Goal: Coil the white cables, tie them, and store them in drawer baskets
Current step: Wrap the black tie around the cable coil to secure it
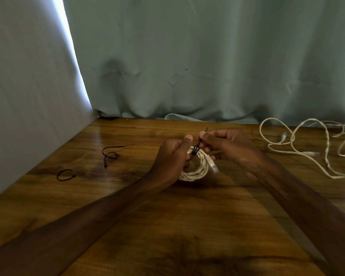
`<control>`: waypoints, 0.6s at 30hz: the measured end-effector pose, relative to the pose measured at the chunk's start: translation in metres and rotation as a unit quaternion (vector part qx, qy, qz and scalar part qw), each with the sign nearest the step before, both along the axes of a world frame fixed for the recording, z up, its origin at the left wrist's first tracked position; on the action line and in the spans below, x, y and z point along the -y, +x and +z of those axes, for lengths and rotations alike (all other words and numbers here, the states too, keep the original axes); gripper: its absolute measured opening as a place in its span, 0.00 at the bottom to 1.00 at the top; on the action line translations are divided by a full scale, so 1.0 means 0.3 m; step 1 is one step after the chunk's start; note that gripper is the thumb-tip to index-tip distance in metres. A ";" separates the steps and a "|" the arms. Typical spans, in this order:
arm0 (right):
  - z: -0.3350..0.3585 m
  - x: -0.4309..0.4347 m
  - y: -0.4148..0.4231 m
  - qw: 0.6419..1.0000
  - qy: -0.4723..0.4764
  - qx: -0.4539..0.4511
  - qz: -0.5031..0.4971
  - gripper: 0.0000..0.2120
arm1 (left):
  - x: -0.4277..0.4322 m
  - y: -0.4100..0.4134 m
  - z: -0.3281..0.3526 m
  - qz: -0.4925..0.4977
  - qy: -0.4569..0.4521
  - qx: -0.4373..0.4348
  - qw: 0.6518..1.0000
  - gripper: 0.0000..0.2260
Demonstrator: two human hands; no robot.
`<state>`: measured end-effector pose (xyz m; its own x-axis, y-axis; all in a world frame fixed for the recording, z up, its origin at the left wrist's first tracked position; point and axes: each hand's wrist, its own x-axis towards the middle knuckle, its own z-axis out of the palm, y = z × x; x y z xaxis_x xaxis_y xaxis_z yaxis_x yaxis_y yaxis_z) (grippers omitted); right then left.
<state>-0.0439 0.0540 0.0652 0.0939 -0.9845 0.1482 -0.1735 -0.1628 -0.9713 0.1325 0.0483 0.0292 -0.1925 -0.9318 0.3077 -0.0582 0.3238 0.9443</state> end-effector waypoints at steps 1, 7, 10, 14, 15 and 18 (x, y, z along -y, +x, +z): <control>0.000 0.001 0.001 1.000 0.000 0.001 -0.002 0.11 | 0.004 0.000 -0.003 0.005 -0.003 0.002 1.000 0.21; 0.011 -0.006 0.006 1.000 0.022 -0.009 0.019 0.15 | 0.013 0.000 -0.005 0.016 -0.016 0.003 1.000 0.17; 0.015 -0.022 0.007 0.997 0.048 -0.038 0.051 0.15 | 0.030 0.006 -0.009 0.052 -0.029 0.001 0.998 0.15; 0.013 -0.030 0.021 0.992 0.063 -0.052 0.092 0.17 | 0.030 0.004 0.001 0.080 -0.033 -0.019 0.996 0.13; 0.015 -0.032 0.024 0.993 0.059 -0.051 0.093 0.17 | 0.028 0.002 0.004 0.081 -0.034 -0.021 0.996 0.13; 0.026 -0.047 0.025 0.994 0.048 -0.045 0.087 0.16 | 0.019 0.000 0.017 0.071 -0.022 -0.017 0.997 0.13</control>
